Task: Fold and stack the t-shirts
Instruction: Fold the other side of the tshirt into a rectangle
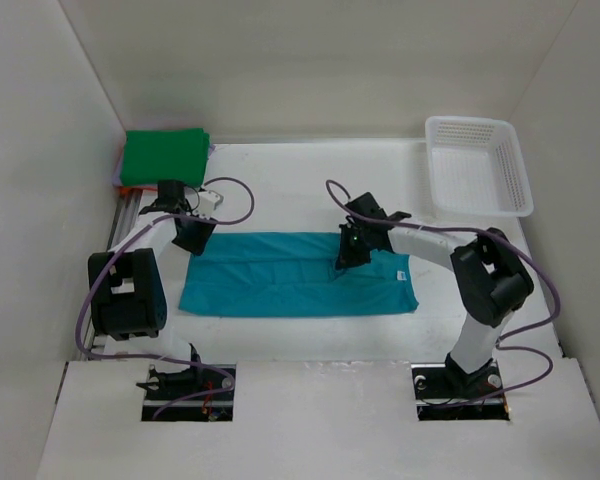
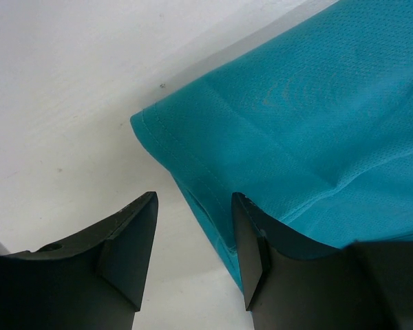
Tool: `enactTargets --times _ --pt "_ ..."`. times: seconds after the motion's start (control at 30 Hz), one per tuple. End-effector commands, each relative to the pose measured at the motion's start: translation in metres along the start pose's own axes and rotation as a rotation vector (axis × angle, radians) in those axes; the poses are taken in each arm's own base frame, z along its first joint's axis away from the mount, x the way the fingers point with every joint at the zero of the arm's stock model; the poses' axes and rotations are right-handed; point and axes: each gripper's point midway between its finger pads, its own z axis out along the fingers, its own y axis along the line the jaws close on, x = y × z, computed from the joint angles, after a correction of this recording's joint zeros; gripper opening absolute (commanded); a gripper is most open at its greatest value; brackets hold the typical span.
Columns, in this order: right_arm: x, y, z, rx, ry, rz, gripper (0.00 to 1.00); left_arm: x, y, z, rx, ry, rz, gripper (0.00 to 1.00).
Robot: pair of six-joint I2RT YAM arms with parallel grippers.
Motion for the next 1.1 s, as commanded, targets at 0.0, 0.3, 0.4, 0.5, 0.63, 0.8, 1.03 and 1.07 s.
enactTargets --times 0.0,0.3,0.4,0.5,0.63,0.8,1.03,1.07 --pt "0.007 0.017 -0.019 -0.062 -0.025 -0.002 0.0 -0.013 0.009 -0.008 -0.03 -0.048 -0.014 0.45" --pt "0.014 0.047 -0.049 -0.153 -0.043 -0.007 0.0 -0.013 0.011 -0.005 -0.033 -0.036 -0.013 0.45" --pt "-0.005 0.05 -0.073 -0.162 -0.137 0.003 0.01 -0.02 0.016 -0.007 -0.045 -0.051 -0.01 0.46" --pt "-0.02 0.026 -0.074 -0.086 -0.192 0.039 0.01 -0.032 0.013 -0.009 -0.043 -0.068 0.0 0.45" --pt "-0.013 -0.016 -0.056 0.043 -0.159 0.086 0.03 -0.084 -0.031 -0.028 0.013 -0.16 0.132 0.48" --pt "-0.017 -0.078 -0.044 0.177 -0.221 0.177 0.07 -0.137 -0.13 -0.05 0.167 -0.282 0.349 0.59" --pt "-0.015 -0.092 -0.029 0.176 -0.216 0.194 0.06 -0.154 -0.248 -0.046 0.361 -0.291 0.552 0.6" --pt "-0.011 -0.093 -0.028 0.173 -0.203 0.195 0.04 -0.155 -0.259 -0.046 0.386 -0.297 0.566 0.6"
